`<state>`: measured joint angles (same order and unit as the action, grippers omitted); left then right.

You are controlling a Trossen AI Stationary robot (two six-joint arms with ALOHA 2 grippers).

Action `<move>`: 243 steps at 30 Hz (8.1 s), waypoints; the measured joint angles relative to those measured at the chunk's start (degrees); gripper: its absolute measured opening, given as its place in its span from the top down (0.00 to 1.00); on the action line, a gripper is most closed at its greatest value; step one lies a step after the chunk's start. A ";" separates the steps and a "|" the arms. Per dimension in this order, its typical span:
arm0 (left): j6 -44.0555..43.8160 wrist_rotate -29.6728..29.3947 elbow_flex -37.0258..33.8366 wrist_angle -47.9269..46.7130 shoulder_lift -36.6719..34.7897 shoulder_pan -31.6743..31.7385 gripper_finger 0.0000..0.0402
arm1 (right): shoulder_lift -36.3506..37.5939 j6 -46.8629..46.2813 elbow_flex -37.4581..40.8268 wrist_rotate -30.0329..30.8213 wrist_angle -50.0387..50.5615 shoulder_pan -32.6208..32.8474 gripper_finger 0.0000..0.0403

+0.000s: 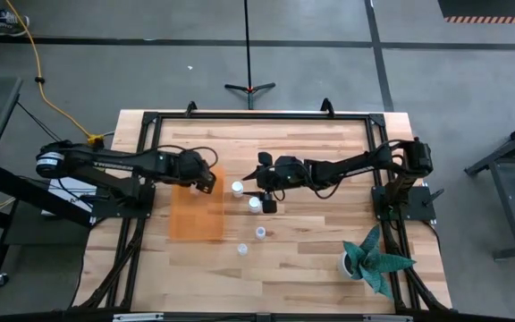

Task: Pick and place pill bottles into a basket
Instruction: Put the yellow pill bottle into the orange bin, then put the top white pill bottle into the orange bin

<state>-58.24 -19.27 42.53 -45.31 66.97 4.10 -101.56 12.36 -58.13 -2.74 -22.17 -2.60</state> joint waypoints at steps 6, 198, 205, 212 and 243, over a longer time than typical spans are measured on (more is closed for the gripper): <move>5.98 -3.95 1.57 0.40 -1.30 0.00 0.35 | 0.00 -0.35 0.00 2.95 7.43 -3.74 0.52; 3.94 -8.61 1.57 -13.21 -6.77 -0.02 0.35 | -20.71 11.25 -36.52 -14.42 43.88 -7.00 0.45; 3.94 -8.61 1.57 -13.21 -6.77 -0.02 0.35 | -22.25 12.57 -36.52 -15.10 43.87 -6.91 0.45; 3.94 -8.61 1.57 -13.21 -6.77 -0.02 0.35 | -22.76 12.33 -36.57 -15.19 43.69 -7.02 0.45; 3.94 -8.63 1.57 -13.32 -6.77 -0.02 0.35 | -22.77 9.94 -48.19 -14.42 52.02 -5.73 0.64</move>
<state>-54.30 -27.90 44.10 -58.63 60.20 4.08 -124.33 22.30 -106.32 -17.16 29.85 -8.34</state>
